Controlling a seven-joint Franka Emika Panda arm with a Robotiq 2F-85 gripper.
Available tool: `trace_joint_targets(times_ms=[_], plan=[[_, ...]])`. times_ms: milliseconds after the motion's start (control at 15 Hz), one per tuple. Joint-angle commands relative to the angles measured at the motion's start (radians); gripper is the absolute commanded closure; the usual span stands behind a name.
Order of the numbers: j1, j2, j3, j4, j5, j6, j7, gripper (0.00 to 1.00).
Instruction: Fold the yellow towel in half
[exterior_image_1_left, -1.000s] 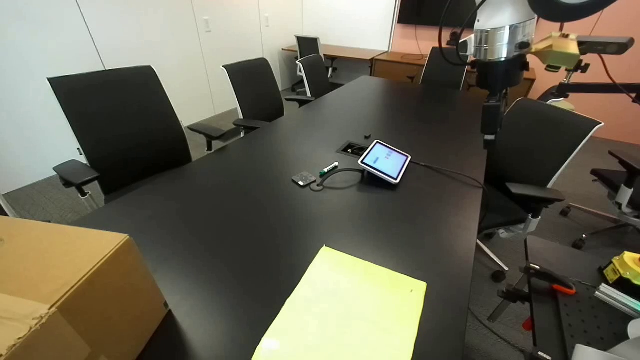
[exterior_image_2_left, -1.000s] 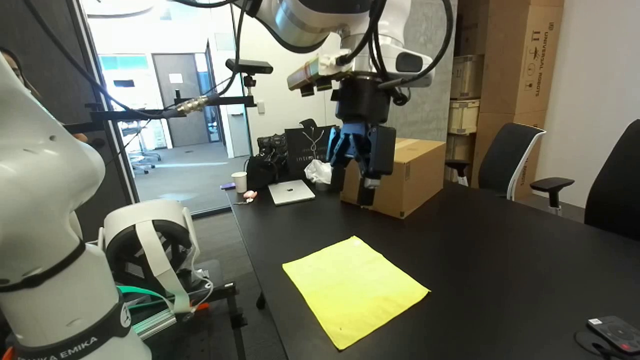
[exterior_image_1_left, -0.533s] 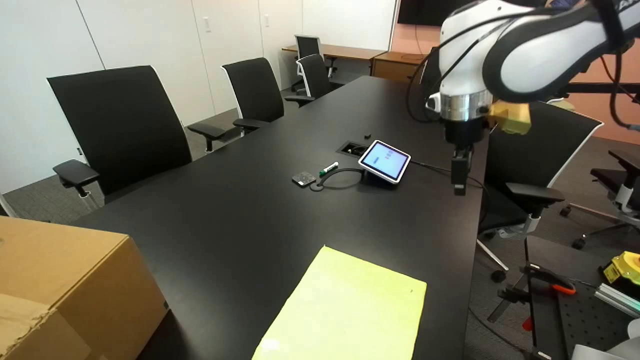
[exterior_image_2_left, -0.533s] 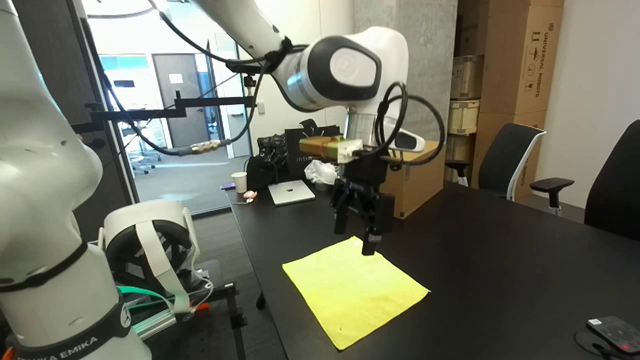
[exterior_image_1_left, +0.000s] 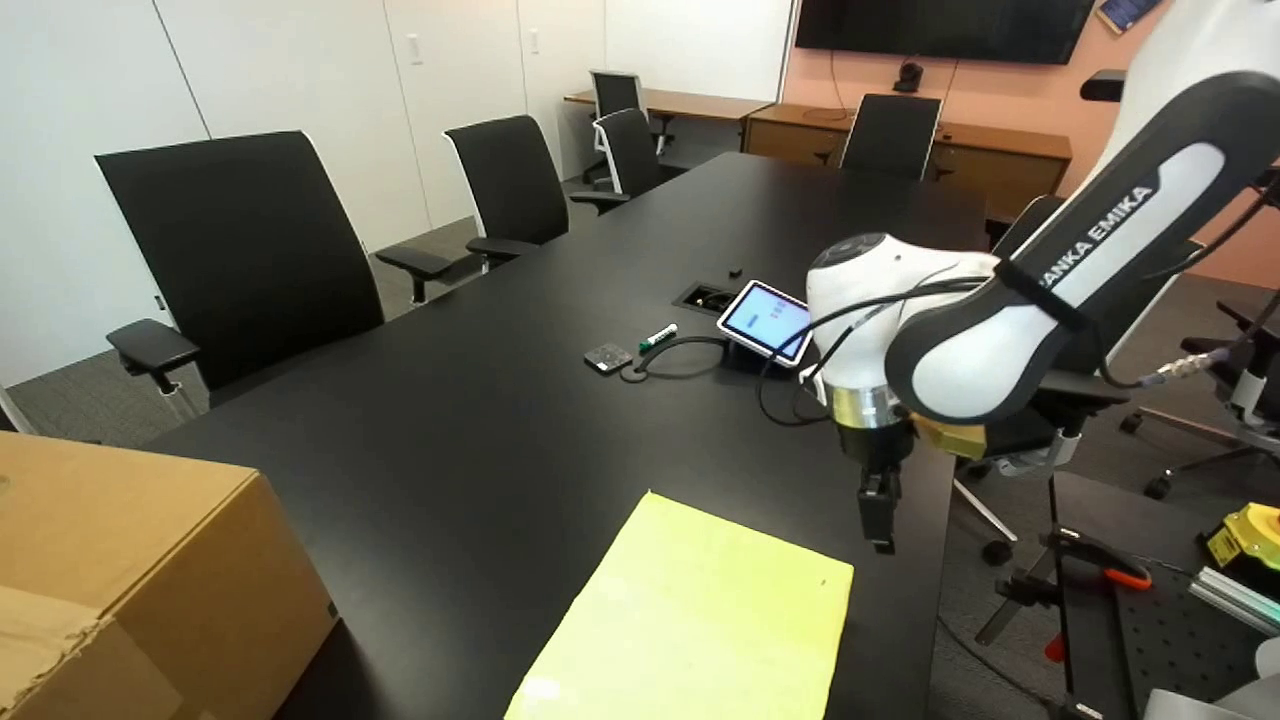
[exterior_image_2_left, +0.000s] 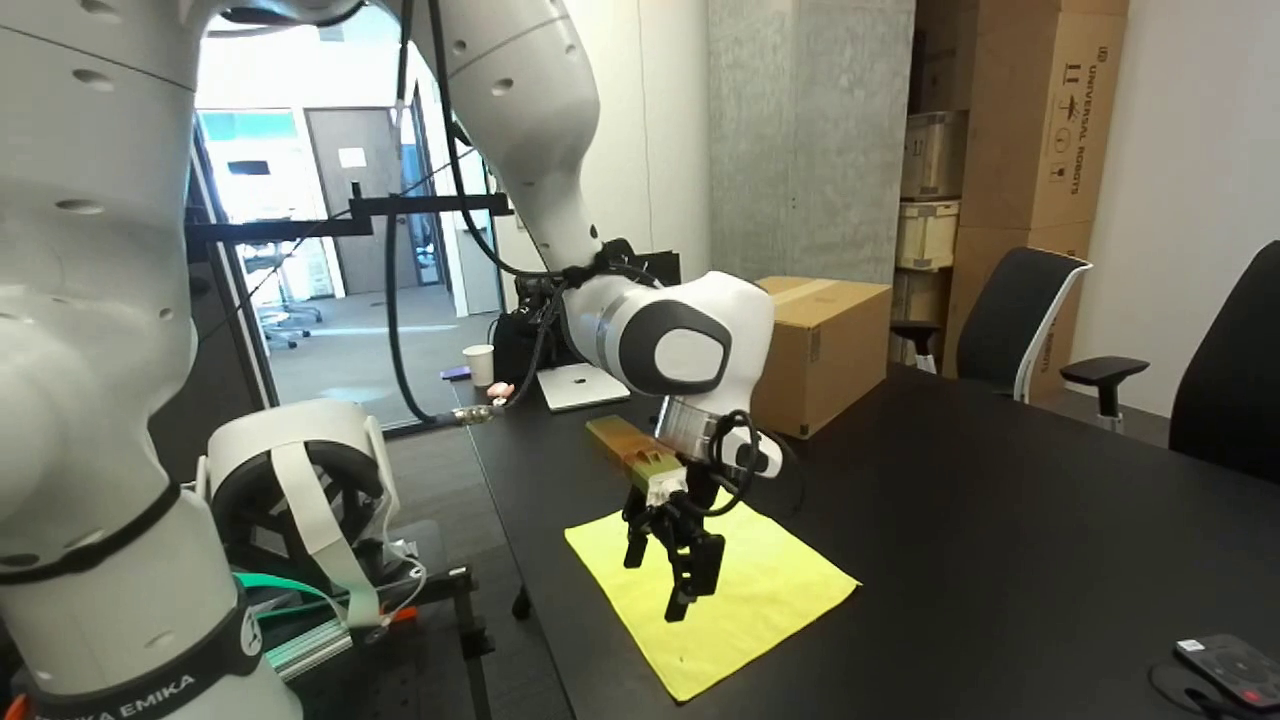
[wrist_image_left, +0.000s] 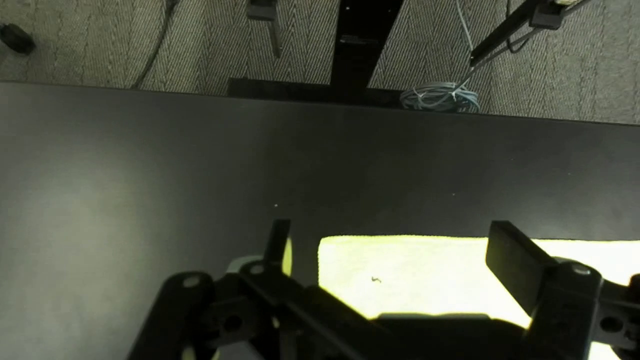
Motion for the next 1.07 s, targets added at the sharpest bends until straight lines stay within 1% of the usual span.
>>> trace_joint_targets(times_ms=[0,200,400,1000], plan=[[0.011,0.104,0.023,0.033,0.076,0.086,0.026,0.0],[-0.006,0.142,0.056,0.02,0.181,0.225,0.024,0.0],[-0.001,0.172,0.066,0.012,0.222,0.313,0.027,0.0],[0.022,0.262,0.047,0.008,0.192,0.421,0.034,0.0]])
